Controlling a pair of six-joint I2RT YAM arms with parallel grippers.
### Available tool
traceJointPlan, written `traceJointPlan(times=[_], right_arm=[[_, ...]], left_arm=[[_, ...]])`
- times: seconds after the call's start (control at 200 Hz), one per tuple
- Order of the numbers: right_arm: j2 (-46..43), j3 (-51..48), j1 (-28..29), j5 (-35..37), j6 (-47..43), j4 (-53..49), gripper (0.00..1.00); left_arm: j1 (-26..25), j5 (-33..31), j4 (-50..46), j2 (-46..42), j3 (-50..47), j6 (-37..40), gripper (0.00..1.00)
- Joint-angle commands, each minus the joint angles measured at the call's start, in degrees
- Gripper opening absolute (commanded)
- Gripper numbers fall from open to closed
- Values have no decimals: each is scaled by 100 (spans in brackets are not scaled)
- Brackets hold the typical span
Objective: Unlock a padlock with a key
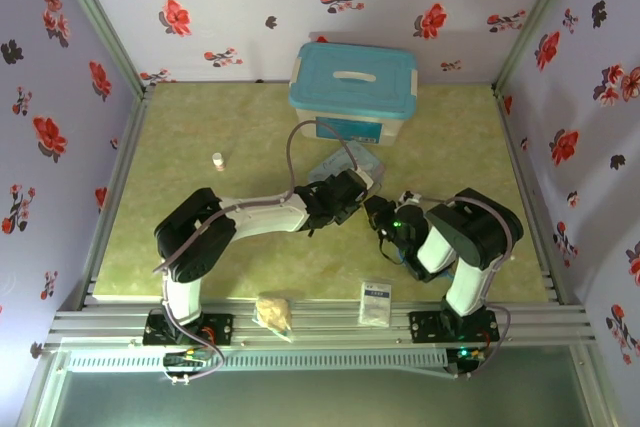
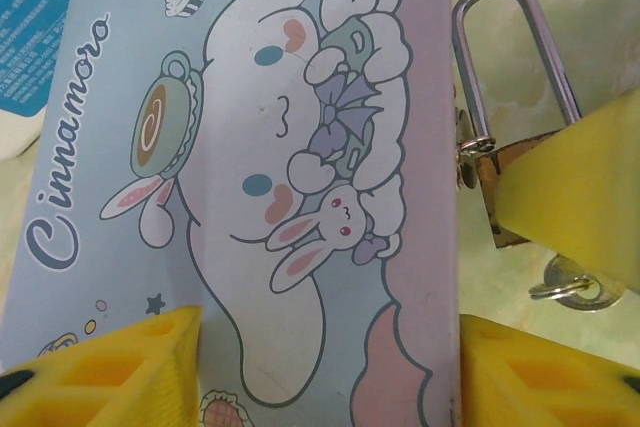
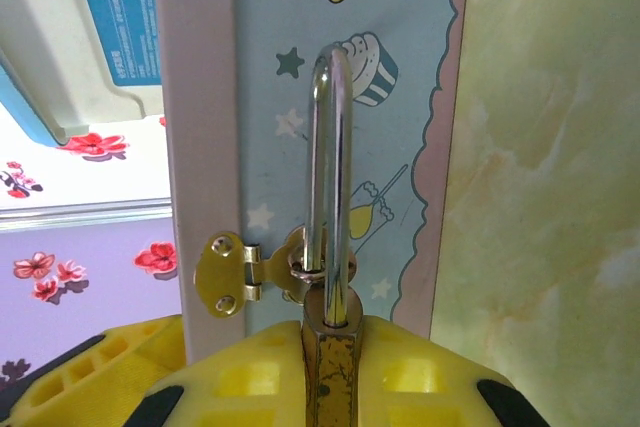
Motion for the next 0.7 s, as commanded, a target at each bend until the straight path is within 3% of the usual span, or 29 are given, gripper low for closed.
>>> traceJointPlan(times=[0.0, 0.09, 0.38, 0.47, 0.575, 0.695], right_arm=[[45, -199, -570, -64, 9, -62, 0], [2, -109, -586, -498, -334, -72, 0], [-10, -387, -741, -55, -105, -62, 0], [-295, -223, -901, -409, -541, -290, 0], [-580, -5, -1057, -1180, -1246, -1598, 0], [-583, -181, -1155, -1860, -1857, -1818, 3]], left_arm=[[636, 0, -1902, 951, -543, -554, 55], [636, -38, -1915, 962, -513, -570, 54], [794, -101, -2073, 1017, -426, -709, 54], [803, -102, -2118, 1035, -405, -761, 54], [812, -111, -2152, 1074, -369, -772, 54], [820, -106, -2144, 1075, -349, -740, 54]])
